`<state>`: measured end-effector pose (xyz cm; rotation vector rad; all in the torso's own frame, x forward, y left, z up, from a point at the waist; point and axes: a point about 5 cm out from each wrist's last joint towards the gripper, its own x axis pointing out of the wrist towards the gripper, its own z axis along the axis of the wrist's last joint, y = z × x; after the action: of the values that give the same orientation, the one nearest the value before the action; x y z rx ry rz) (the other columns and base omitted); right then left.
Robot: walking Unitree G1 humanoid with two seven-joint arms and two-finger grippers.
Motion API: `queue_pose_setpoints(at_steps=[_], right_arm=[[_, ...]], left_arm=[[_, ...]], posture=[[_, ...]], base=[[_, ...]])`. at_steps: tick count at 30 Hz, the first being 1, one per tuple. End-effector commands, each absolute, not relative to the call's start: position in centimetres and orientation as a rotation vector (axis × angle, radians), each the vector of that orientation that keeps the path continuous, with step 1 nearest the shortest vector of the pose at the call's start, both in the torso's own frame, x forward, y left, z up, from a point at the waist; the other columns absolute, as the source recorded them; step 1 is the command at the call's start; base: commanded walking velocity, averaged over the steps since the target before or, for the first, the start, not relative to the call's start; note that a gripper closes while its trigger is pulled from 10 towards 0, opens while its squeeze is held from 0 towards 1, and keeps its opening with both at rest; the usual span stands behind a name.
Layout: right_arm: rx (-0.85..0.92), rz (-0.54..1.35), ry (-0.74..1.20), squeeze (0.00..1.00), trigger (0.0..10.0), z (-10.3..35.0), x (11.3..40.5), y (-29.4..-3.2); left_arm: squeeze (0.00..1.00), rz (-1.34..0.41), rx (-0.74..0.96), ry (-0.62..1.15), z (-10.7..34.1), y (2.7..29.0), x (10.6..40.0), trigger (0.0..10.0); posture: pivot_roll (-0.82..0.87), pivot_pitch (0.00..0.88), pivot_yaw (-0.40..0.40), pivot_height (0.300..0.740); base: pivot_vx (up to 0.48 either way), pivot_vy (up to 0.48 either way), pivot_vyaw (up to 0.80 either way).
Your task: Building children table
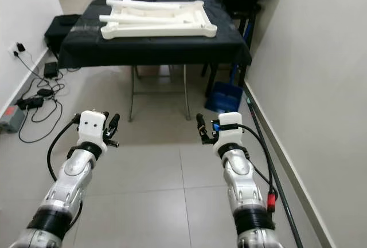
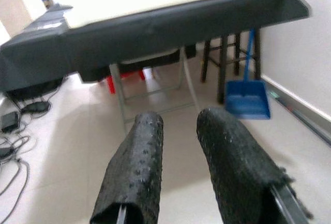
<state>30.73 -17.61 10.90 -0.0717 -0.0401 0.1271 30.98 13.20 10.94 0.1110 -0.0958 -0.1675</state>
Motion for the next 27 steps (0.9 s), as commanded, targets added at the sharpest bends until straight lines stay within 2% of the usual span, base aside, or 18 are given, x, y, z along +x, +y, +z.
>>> queue_pose_setpoints(at_steps=[1, 2, 3, 12, 18, 27], right_arm=[[-0.062, 0.191, -0.041, 0.13, 10.0, 11.0, 29.3, -15.9], [-0.062, 0.191, -0.041, 0.13, 10.0, 11.0, 29.3, -15.9], [-0.057, 0.203, -0.034, 0.0, 10.0, 10.8, 28.8, -15.4], [-0.032, 0.182, -0.01, 0.0, 10.0, 10.5, 28.1, -13.8], [-0.031, 0.183, 0.008, 0.0, 10.0, 11.0, 27.5, -13.7], [-0.053, 0.18, 0.016, 0.0, 10.0, 11.4, 27.3, -13.3]], left_arm=[[0.0, -0.256, 0.118, -0.097, 10.7, 11.2, 29.2, 10.0], [0.0, -0.256, 0.118, -0.097, 10.7, 11.2, 29.2, 10.0], [0.0, -0.272, 0.107, -0.092, 10.4, 10.6, 28.4, 10.0], [0.0, -0.261, 0.105, -0.091, 10.6, 9.8, 27.6, 10.0], [0.0, -0.278, 0.108, -0.067, 11.1, 9.7, 27.1, 10.0], [0.0, -0.293, 0.134, -0.068, 11.3, 9.3, 26.7, 10.0]], posture=[[0.07, 0.0, -0.024, 0.74], [0.07, 0.0, -0.024, 0.74], [0.06, 0.0, -0.025, 0.74], [0.07, 0.0, -0.028, 0.74], [0.07, 0.0, -0.028, 0.74], [0.07, 0.0, -0.025, 0.74]], base=[[0.0, 0.0, 0.0], [0.0, 0.0, 0.0], [0.0, 0.0, 0.0], [0.0, 0.0, 0.0], [0.0, 0.0, 0.0], [0.0, 0.0, 0.71]])
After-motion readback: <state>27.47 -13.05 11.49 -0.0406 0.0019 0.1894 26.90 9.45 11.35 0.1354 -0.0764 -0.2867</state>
